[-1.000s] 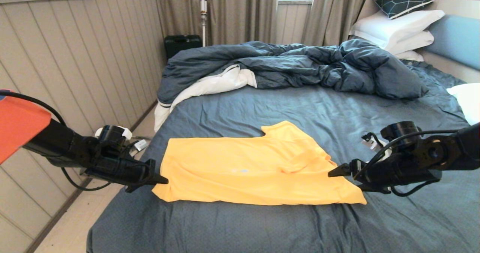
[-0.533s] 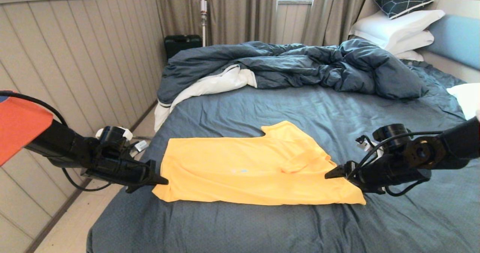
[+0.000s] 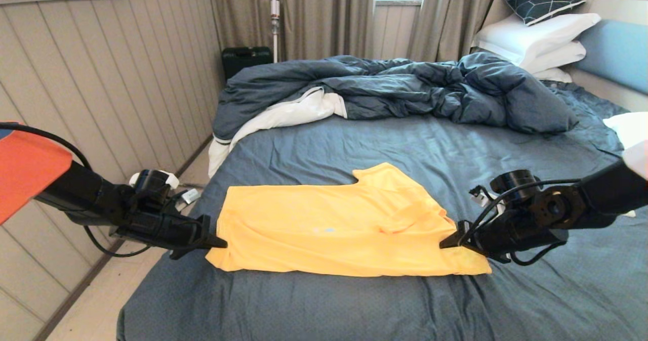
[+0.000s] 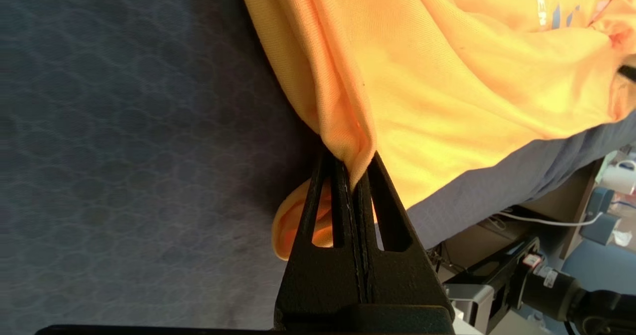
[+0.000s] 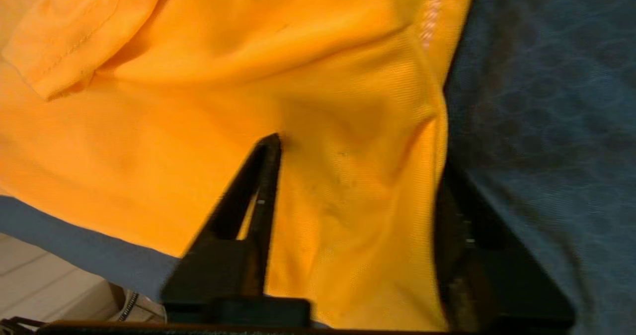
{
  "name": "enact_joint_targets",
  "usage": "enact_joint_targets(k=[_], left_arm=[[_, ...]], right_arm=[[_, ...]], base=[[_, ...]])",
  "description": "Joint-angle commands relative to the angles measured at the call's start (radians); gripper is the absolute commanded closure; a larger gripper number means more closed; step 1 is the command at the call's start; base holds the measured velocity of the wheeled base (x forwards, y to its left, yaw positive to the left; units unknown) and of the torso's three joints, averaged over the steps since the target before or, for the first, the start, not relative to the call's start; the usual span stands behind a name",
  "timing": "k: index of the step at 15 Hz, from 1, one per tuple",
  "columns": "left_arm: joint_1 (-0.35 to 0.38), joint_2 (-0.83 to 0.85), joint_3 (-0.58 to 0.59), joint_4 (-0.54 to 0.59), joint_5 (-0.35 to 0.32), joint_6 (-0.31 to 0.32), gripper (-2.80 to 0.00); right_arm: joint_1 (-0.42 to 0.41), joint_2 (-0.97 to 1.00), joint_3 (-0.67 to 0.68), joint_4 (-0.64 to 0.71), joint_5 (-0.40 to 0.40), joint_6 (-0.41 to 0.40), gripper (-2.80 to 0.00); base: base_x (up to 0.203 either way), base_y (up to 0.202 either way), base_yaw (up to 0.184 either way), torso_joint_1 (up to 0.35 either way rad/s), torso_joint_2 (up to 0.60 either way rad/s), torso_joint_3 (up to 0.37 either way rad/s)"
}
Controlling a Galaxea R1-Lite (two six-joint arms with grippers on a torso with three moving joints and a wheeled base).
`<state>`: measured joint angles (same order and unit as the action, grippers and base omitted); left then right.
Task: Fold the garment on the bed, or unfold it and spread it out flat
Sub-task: Fold the yellow T-shirt
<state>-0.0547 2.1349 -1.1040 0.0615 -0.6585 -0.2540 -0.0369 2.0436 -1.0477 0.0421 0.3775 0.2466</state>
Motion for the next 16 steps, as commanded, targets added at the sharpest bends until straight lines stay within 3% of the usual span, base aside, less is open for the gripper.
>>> enact_joint_targets(k=[1,9,14,16], left_arm=[[-0.001,-0.001,0.004,0.001,-0.004,-0.002,0.0],[-0.002,-0.037,0.031,0.032,-0.004,-0.002,0.0],[-0.007,-0.138,0.071,0.12,-0.001,0.017,0.0],[-0.01,-0.155,0.073,0.169,-0.004,0.059,0.0]], right_arm=[[0.02,-0.005,0.003,0.001,0.003,0.002,0.0],[0.012,-0.051,0.051,0.001,-0.003,-0.002,0.0],[-0.006,-0.148,0.118,0.011,-0.002,-0.071,0.0],[-0.024,-0.179,0.147,0.026,-0.002,-0.103,0.0]], base=[[0.0,0.0,0.0,0.0,0.0,0.0],[0.0,0.0,0.0,0.0,0.0,0.0],[0.0,0.0,0.0,0.0,0.0,0.0],[0.0,0.0,0.0,0.0,0.0,0.0]])
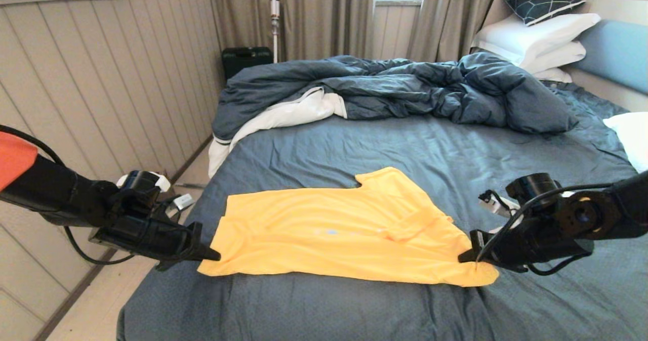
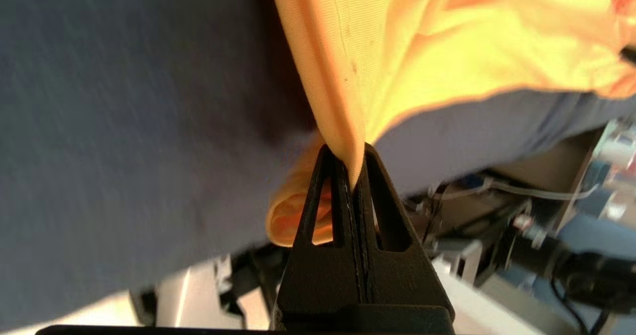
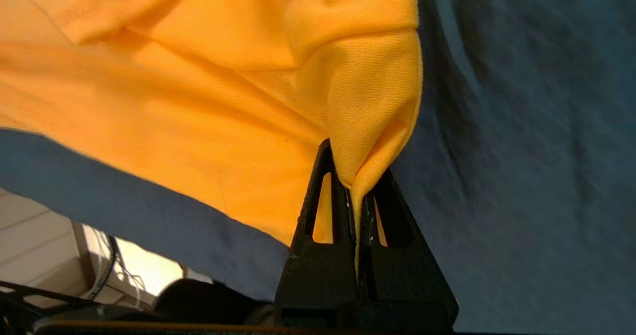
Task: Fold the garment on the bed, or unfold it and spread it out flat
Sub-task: Fold the yellow T-shirt
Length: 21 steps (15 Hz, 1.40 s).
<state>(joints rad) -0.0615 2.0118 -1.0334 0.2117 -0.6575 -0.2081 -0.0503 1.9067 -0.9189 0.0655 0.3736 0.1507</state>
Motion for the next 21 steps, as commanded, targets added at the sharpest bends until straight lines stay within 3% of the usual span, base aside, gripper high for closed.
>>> enact_joint_targets(k=[1,4,7,14,21], left_arm=[[-0.007,-0.034,0.004,0.042,-0.005,0.027,0.0],[-0.021,-0.046,0.011,0.052,-0.003,0.035,0.0],[-0.021,-0.07,0.02,0.082,-0.001,0.086,0.0],[-0.02,-0.082,-0.053,0.376,0.0,0.309,0.0],[-0.02,-0.068,-0.034,0.38,-0.002,0.317,0.0]], right_arm=[[-0.016,-0.054,0.029,0.012,0.002,-0.023,0.0],[-0.027,-0.072,0.05,0.033,0.002,-0.053,0.0],[-0.056,-0.091,0.055,0.107,0.004,-0.118,0.0],[-0.103,-0.12,0.048,0.229,0.007,-0.243,0.0],[-0.105,-0.103,0.083,0.229,0.007,-0.271,0.0]], base=[[0.0,0.0,0.0,0.0,0.0,0.0],[0.0,0.0,0.0,0.0,0.0,0.0],[0.0,0.0,0.0,0.0,0.0,0.0],[0.0,0.0,0.0,0.0,0.0,0.0],[0.0,0.0,0.0,0.0,0.0,0.0]])
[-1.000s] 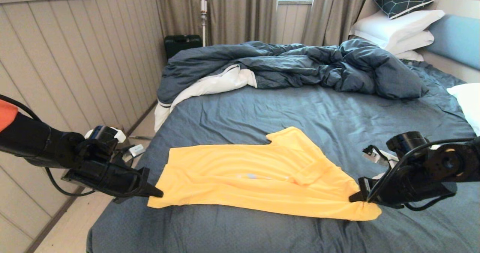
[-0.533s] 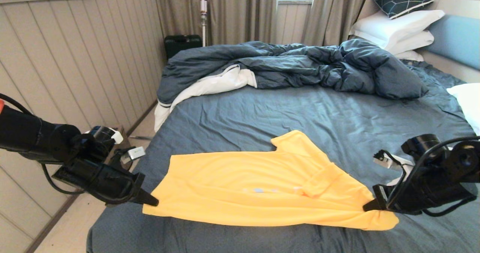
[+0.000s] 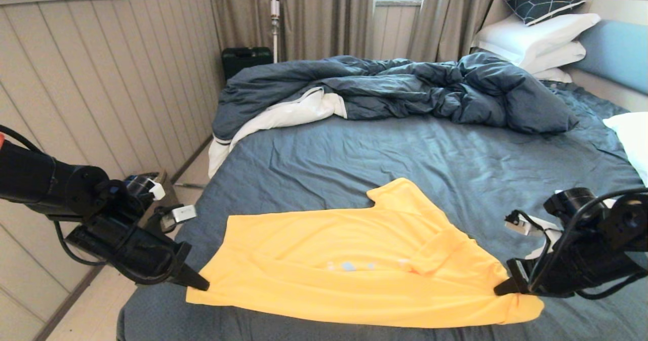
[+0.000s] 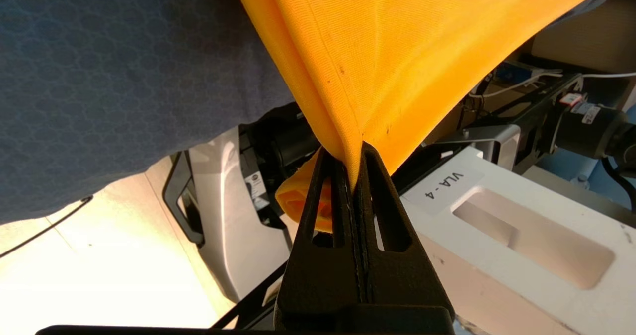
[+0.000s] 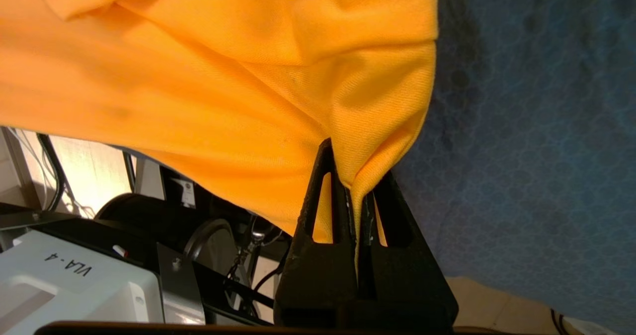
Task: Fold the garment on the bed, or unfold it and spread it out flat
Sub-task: Fold the yellow T-shirt
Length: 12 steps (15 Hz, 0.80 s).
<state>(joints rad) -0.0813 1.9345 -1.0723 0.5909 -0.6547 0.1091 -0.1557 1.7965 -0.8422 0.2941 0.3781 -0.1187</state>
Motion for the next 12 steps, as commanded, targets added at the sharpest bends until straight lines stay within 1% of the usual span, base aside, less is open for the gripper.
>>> enact_joint_targets(k=[1,3,4,5,8,10,12], left_arm=[[0.0,0.011,0.006,0.0,-0.005,0.0,0.0],[0.005,0.011,0.015,-0.002,-0.006,-0.002,0.0],[0.005,0.001,0.026,-0.002,-0.004,0.0,0.0],[0.005,-0.005,0.039,-0.007,-0.002,0.001,-2.8],[0.005,-0.032,0.067,-0.02,0.001,0.001,-2.8],[0.013,-0.062,0.07,-0.021,0.025,0.001,-2.8],[0.034,-0.086,0.057,-0.062,0.029,0.001,-2.8]], right_arm=[[0.001,0.009,0.009,0.0,0.002,-0.002,0.0],[0.001,0.011,0.011,0.002,0.002,-0.002,0.0],[0.002,0.009,0.015,-0.001,0.001,-0.002,-0.33],[0.002,0.007,0.023,-0.004,0.001,-0.003,-2.8],[-0.008,0.001,0.025,-0.005,0.002,-0.007,-2.8],[-0.023,-0.009,0.014,-0.006,0.002,-0.016,-2.8],[-0.045,-0.024,0.0,-0.006,0.004,-0.014,-2.8]], base=[[0.0,0.0,0.0,0.0,0.0,0.0],[0.0,0.0,0.0,0.0,0.0,0.0],[0.0,0.0,0.0,0.0,0.0,0.0],[0.0,0.0,0.0,0.0,0.0,0.0],[0.0,0.0,0.0,0.0,0.0,0.0],[0.0,0.0,0.0,0.0,0.0,0.0],[0.0,0.0,0.0,0.0,0.0,0.0]])
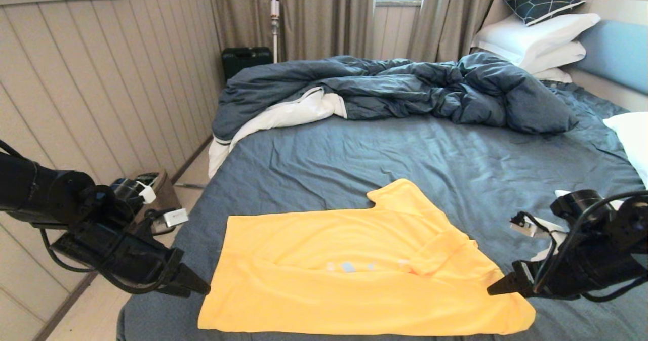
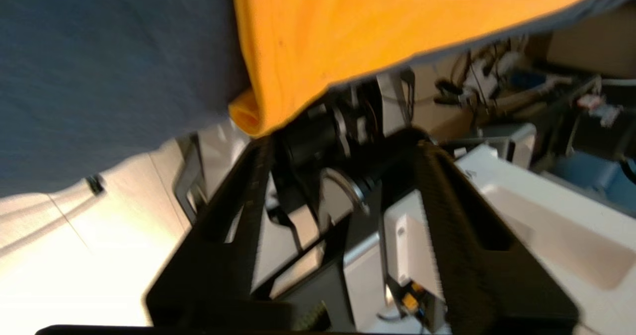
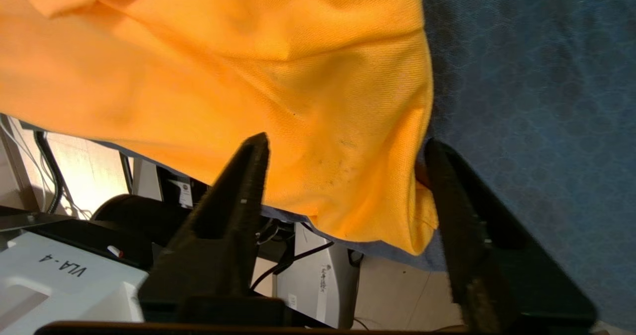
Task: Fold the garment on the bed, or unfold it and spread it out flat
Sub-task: Fold the yellow T-shirt
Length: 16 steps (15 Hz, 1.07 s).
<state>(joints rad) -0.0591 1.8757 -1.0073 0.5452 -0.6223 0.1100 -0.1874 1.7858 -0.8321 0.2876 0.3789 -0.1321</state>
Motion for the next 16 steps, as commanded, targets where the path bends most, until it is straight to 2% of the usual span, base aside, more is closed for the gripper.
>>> enact_joint_targets(k=[1,6,7,8,10,16], left_arm=[[0.019,-0.034,-0.014,-0.048,-0.003,-0.001,-2.8],[0.047,-0.02,-0.098,-0.068,-0.003,-0.016,-2.8],[0.05,-0.008,-0.123,-0.07,-0.005,-0.027,-2.8],[0.055,0.001,-0.147,-0.071,-0.005,-0.037,0.0],[0.057,0.021,-0.201,-0.071,-0.007,-0.065,0.0],[0.056,0.125,-0.348,-0.072,-0.016,-0.125,0.0]], right_arm=[[-0.021,-0.023,-0.026,0.001,0.003,0.003,-2.8],[-0.059,-0.033,-0.13,0.005,0.008,0.02,-2.8],[-0.06,-0.029,-0.152,0.005,0.008,0.022,-0.98],[-0.057,-0.024,-0.171,0.005,0.008,0.033,0.0],[-0.049,-0.004,-0.22,0.003,0.008,0.093,0.0],[-0.018,0.091,-0.315,0.002,0.041,0.134,0.0]], base=[[0.0,0.0,0.0,0.0,0.0,0.0],[0.0,0.0,0.0,0.0,0.0,0.0],[0.0,0.0,0.0,0.0,0.0,0.0],[0.0,0.0,0.0,0.0,0.0,0.0],[0.0,0.0,0.0,0.0,0.0,0.0],[0.0,0.0,0.0,0.0,0.0,0.0]])
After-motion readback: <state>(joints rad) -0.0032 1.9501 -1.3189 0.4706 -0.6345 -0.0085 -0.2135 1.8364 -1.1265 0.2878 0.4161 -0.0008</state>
